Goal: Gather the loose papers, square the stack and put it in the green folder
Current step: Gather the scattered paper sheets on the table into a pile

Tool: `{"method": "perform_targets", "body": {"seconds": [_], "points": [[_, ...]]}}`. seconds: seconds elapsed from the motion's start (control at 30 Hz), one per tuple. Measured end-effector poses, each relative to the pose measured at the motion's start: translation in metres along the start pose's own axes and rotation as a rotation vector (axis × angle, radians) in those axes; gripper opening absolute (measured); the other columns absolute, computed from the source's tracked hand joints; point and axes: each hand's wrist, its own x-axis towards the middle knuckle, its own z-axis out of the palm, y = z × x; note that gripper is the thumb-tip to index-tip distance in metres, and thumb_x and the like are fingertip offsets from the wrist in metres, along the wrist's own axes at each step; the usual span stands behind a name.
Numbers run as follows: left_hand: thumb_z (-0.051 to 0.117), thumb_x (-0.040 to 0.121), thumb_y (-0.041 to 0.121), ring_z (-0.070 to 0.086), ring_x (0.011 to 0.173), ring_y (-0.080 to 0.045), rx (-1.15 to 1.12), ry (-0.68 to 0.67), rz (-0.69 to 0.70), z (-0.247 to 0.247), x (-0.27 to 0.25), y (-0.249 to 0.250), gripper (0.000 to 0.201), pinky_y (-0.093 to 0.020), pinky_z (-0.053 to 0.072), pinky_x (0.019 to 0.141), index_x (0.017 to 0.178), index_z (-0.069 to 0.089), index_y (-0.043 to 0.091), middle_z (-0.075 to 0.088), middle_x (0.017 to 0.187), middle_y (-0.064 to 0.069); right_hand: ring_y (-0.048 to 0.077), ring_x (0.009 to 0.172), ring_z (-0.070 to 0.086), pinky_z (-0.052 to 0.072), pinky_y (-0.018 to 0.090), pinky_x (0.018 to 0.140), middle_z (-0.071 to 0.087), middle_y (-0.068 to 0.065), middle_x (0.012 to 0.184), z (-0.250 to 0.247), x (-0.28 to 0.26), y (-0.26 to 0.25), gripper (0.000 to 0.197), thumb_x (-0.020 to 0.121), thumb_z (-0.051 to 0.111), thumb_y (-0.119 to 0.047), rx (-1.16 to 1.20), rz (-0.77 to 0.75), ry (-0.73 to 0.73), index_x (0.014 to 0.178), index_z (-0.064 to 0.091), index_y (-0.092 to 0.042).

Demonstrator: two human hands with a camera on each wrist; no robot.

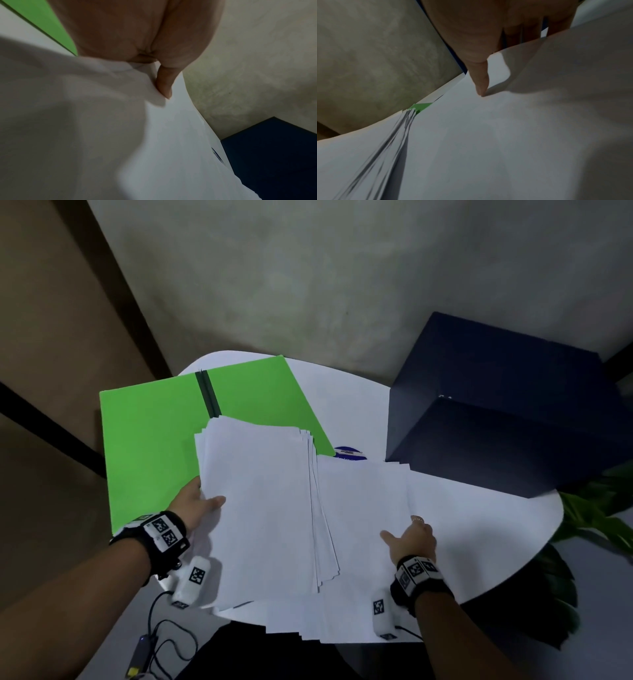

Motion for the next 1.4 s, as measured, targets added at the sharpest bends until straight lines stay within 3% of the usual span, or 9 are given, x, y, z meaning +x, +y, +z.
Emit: {"method": "perform_targets", "body": {"seconds": [0.13,0.3,0.47,0.6,0.83,0.97,1.13,1.27,1.4], "points": [[0.065,0.086,-0.005,0.058,0.103,-0.027,-0.034,-0.005,-0.014,0.001,-0.001,0.001,0.039,-0.039,0.044,0.093,0.123,0.055,0.003,0.064,0.116,-0.015,0.033,0.124,0.049,0.051,0.047,0.095,0.051,0.010,0.134,-0.001,-0.003,-0.010,0.063,0.081,0.076,-0.029,0.004,-0.045,0.042,0.134,0.048,-0.012],[0.066,0.087,-0.002,0.056,0.104,-0.026,-0.012,-0.002,-0.017,0.002,-0.004,0.002,0.038,-0.039,0.044,0.092,0.123,0.054,0.005,0.062,0.113,-0.010,0.033,0.123,0.056,0.050,0.042,0.096,0.054,0.012,0.135,-0.002,-0.004,-0.021,0.079,0.076,0.081,-0.028,0.082,0.007,-0.037,0.140,0.040,-0.007],[0.066,0.087,-0.001,0.056,0.104,-0.025,0.004,-0.002,-0.013,0.003,-0.004,0.001,0.040,-0.038,0.043,0.093,0.126,0.054,0.003,0.062,0.114,-0.011,0.034,0.120,0.058,0.052,0.039,0.090,0.055,0.013,0.137,-0.008,-0.005,-0.032,0.081,0.075,0.083,-0.029,0.132,0.087,-0.121,0.142,0.041,-0.009],[0.066,0.088,0.001,0.056,0.108,-0.027,0.020,0.000,-0.023,0.001,-0.004,0.000,0.039,-0.040,0.043,0.096,0.125,0.054,0.005,0.061,0.114,-0.009,0.032,0.125,0.054,0.047,0.036,0.097,0.052,0.013,0.142,-0.007,-0.007,-0.036,0.077,0.079,0.080,-0.024,0.159,0.111,-0.198,0.143,0.040,-0.009],[0.067,0.088,0.005,0.057,0.107,-0.028,0.047,0.004,-0.030,-0.002,-0.002,-0.004,0.040,-0.045,0.045,0.100,0.125,0.055,0.006,0.062,0.115,-0.010,0.037,0.122,0.055,0.048,0.041,0.096,0.060,0.012,0.132,-0.021,-0.006,-0.016,0.054,0.082,0.074,-0.026,0.072,0.109,0.009,0.130,0.057,-0.008],[0.068,0.086,0.003,0.059,0.108,-0.030,0.032,-0.002,-0.040,-0.001,0.000,-0.003,0.042,-0.048,0.045,0.101,0.125,0.055,0.006,0.064,0.118,-0.013,0.033,0.129,0.051,0.044,0.039,0.105,0.053,0.013,0.142,-0.016,-0.001,-0.012,0.068,0.083,0.074,-0.022,0.147,0.055,-0.038,0.142,0.043,-0.007],[0.070,0.085,0.004,0.058,0.112,-0.029,0.059,-0.009,-0.026,-0.001,0.004,-0.003,0.042,-0.048,0.044,0.103,0.125,0.055,0.007,0.064,0.118,-0.010,0.036,0.116,0.059,0.048,0.038,0.091,0.055,0.017,0.134,-0.018,-0.004,-0.014,0.073,0.079,0.078,-0.010,0.351,0.110,-0.052,0.138,0.036,-0.018],[0.068,0.087,0.004,0.056,0.113,-0.030,0.113,0.003,-0.024,-0.001,0.005,-0.002,0.043,-0.043,0.043,0.101,0.127,0.053,0.003,0.062,0.120,-0.012,0.035,0.123,0.055,0.044,0.038,0.103,0.058,0.017,0.135,-0.040,-0.018,-0.027,0.059,0.084,0.074,-0.016,0.239,-0.076,-0.004,0.136,0.050,-0.003],[0.068,0.088,0.007,0.054,0.117,-0.028,0.189,-0.011,-0.028,-0.002,0.005,-0.003,0.042,-0.045,0.041,0.106,0.127,0.052,0.003,0.060,0.123,-0.009,0.034,0.101,0.066,0.050,0.037,0.090,0.072,0.015,0.106,-0.108,-0.036,-0.055,0.028,0.083,0.073,-0.016,0.323,-0.382,0.259,0.109,0.068,-0.005]]}}
